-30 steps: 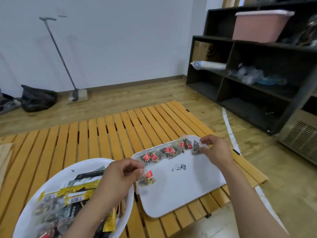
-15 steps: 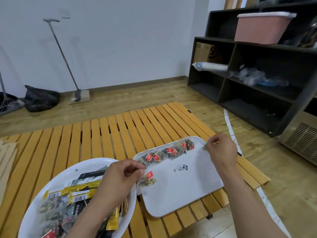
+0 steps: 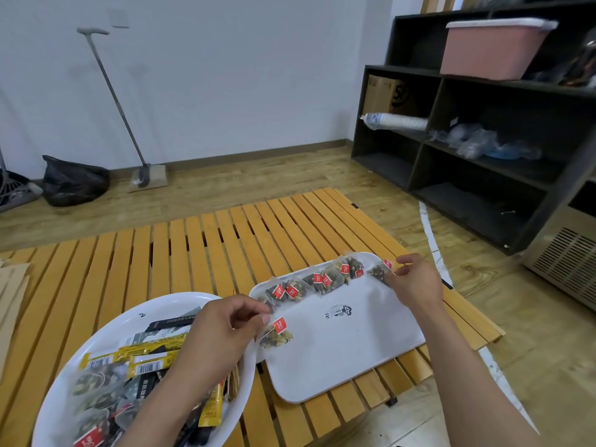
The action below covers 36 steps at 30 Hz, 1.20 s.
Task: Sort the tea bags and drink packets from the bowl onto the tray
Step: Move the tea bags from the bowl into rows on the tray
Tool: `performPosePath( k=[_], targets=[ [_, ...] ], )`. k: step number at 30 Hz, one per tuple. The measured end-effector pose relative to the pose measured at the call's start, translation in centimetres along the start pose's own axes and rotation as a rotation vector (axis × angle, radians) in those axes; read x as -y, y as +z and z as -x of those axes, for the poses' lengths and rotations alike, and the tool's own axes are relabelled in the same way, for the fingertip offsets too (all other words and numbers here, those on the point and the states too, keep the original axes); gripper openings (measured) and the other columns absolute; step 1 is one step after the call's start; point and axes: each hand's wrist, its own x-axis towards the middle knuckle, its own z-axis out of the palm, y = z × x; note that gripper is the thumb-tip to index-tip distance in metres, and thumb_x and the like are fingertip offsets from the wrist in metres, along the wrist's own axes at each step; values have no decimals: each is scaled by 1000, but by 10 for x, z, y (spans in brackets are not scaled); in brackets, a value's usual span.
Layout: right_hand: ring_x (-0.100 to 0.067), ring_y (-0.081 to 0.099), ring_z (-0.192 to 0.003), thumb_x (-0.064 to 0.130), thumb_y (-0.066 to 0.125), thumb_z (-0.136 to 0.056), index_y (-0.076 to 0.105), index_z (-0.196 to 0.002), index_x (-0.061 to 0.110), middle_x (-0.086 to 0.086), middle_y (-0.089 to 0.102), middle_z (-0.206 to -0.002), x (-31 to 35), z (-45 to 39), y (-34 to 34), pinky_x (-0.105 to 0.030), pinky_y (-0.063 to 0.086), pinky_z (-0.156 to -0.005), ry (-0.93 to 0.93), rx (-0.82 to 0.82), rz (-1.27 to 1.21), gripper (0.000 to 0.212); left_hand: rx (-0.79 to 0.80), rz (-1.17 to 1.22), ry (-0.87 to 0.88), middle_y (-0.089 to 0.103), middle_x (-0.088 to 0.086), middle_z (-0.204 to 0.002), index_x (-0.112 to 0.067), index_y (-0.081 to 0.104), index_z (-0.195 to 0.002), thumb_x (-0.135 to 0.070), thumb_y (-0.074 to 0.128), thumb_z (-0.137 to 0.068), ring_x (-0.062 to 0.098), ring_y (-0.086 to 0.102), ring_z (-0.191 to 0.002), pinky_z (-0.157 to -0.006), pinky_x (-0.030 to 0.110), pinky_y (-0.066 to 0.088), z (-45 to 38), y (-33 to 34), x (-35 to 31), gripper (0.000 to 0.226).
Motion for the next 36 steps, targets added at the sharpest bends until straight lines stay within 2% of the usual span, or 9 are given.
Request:
performPosePath(
  k=[3,7,11,15,18,21,26,32,36],
  targets=[
    [-22,66,-87,39,75,-87,58,-135,14,1,71,-96,-3,-4,5,-30,48,-63,19,22,-25,56,-3,0,1,76,-13,-77,-32,77,-83,-19,75,-90,2,69,-74,-68,19,49,0,0,1,15],
    [-27,66,-101,37,70,-91,55,-141,11,-6,73,-111,-2,-8,8,-37,55,-79,51,16,14,58,1,-11,-1,75,-13,-75,-32,77,-83,-19,74,-91,2,69,-73,-68,20,50,-1,0,1,16],
    [-27,67,-101,45,78,-82,62,-133,21,-2,75,-107,2,-5,14,-33,50,-71,27,21,161,58,-3,-34,0,75,-14,-75,-33,77,-84,-19,74,-90,1,69,-73,-65,17,47,-1,1,1,15],
    [-25,67,-89,42,81,-79,72,-107,27,2,74,-94,6,-1,22,-31,51,-66,-1,8,204,33,-7,-30,5,75,-15,-76,-32,77,-84,-19,75,-90,0,69,-73,-62,12,46,-1,0,0,15],
    [-24,65,-82,35,77,-83,73,-100,26,2,73,-87,7,1,26,-29,49,-62,-39,-69,186,20,-4,-32,7,76,-15,-76,-32,77,-83,-19,74,-90,0,69,-74,-61,11,46,0,0,0,15],
    [-22,65,-79,30,74,-87,70,-105,24,3,73,-84,7,1,28,-30,51,-61,-94,-116,196,20,-9,-34,12,76,-16,-77,-33,77,-83,-19,74,-90,0,69,-75,-62,12,47,0,0,0,16],
    [-21,69,-86,14,75,-85,62,-128,20,8,76,-89,4,-1,26,-33,54,-69,-137,-40,125,45,-12,-37,12,75,-16,-78,-34,76,-82,-20,74,-90,1,69,-76,-66,17,48,-1,2,1,16],
    [-22,68,-93,9,68,-85,63,-129,18,5,75,-100,8,3,23,-35,57,-73,-109,-2,83,45,-32,-12,11,75,-16,-78,-33,77,-84,-19,74,-91,0,69,-77,-66,14,48,-2,1,3,16],
    [-17,68,-81,17,72,-86,65,-120,20,14,66,-86,39,30,2,-36,59,-67,-181,-83,77,35,-50,46,-15,76,-12,-77,-29,77,-87,-18,74,-92,3,70,-74,-65,14,52,-4,1,3,12]
  ],
)
